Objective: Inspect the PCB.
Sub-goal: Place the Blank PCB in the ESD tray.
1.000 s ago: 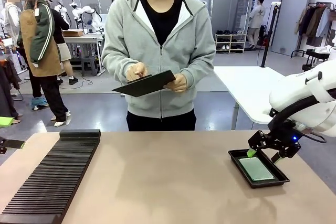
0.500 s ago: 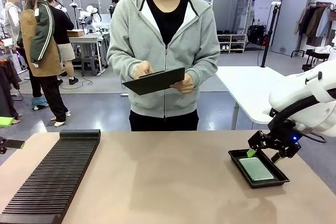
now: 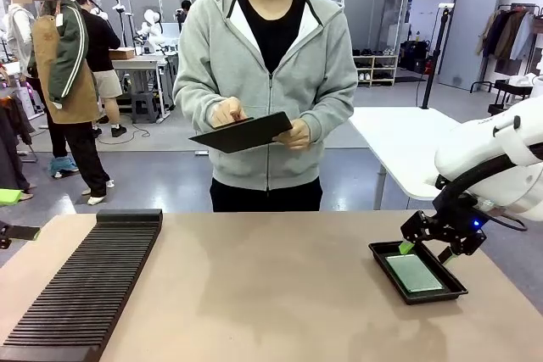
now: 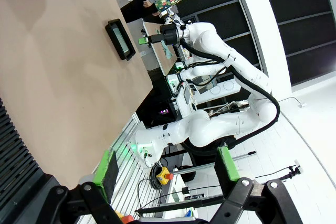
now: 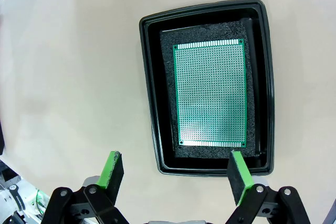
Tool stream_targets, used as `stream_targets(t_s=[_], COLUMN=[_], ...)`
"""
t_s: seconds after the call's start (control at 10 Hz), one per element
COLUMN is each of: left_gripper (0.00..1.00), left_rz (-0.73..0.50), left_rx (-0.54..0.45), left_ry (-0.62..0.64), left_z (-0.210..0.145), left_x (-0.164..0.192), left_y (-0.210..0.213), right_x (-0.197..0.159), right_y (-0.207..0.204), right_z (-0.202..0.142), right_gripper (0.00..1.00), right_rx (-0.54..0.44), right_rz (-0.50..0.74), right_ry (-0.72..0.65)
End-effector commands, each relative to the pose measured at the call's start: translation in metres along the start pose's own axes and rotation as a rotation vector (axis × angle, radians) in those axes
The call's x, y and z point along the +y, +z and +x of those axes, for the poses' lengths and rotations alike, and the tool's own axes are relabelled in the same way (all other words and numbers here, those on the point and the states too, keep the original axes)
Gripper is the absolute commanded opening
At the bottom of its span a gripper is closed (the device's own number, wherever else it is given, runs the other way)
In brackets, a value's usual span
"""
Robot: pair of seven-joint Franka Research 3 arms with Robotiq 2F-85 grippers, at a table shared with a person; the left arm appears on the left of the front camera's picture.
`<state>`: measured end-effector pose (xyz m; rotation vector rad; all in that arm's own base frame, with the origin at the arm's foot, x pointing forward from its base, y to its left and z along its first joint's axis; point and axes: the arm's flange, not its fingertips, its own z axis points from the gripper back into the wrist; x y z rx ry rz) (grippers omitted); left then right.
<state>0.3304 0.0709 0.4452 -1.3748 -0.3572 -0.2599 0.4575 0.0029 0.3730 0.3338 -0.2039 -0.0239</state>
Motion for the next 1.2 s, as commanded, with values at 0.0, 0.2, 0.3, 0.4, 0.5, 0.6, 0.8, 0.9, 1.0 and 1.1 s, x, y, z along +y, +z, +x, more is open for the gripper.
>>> stream_targets(t_s=[0.0,0.2,0.3,0.4,0.5,0.6,0.8,0.9,1.0,1.1], left_gripper=[0.95,0.95,0.95,0.95,0.95,0.95,0.95,0.95,0.95,0.95], left_rz=[0.000,0.000,0.000,0.000,0.000,0.000,0.000,0.000,0.000,0.000], left_rx=[0.001,0.001,0.001,0.001,0.001,0.001,0.001,0.001,0.001,0.001], left_ry=[-0.008,-0.008,-0.008,-0.008,-0.008,-0.008,-0.008,-0.008,-0.008,-0.008], left_z=[-0.0023,-0.0023,-0.0023,-0.0023,-0.0023,-0.0023,-0.0023,-0.0023,-0.0023,-0.0023], left_x=[-0.0024,-0.0024,-0.0024,-0.0024,-0.0024,-0.0024,-0.0024,-0.0024,-0.0024,-0.0024], left_y=[-0.0001,-0.0001,-0.0001,-0.0001,-0.0001,-0.0001,-0.0001,-0.0001,-0.0001,-0.0001], right_x=[0.0007,0.0007,0.0007,0.0007,0.0007,0.0007,0.0007,0.0007,0.0007,0.0007], right_y=[-0.0006,-0.0006,-0.0006,-0.0006,-0.0006,-0.0006,-0.0006,-0.0006,-0.0006,-0.0006], right_z=[-0.0001,-0.0001,-0.0001,-0.0001,-0.0001,-0.0001,-0.0001,-0.0001,-0.0001,-0.0001], right_gripper=[1.00,1.00,1.00,1.00,1.00,1.00,1.00,1.00,1.00,1.00], right_rx=[-0.001,-0.001,-0.001,-0.001,-0.001,-0.001,-0.001,-0.001,-0.001,-0.001], right_rz=[-0.001,-0.001,-0.001,-0.001,-0.001,-0.001,-0.001,-0.001,-0.001,-0.001], right_ry=[0.002,0.002,0.002,0.002,0.002,0.002,0.002,0.002,0.002,0.002])
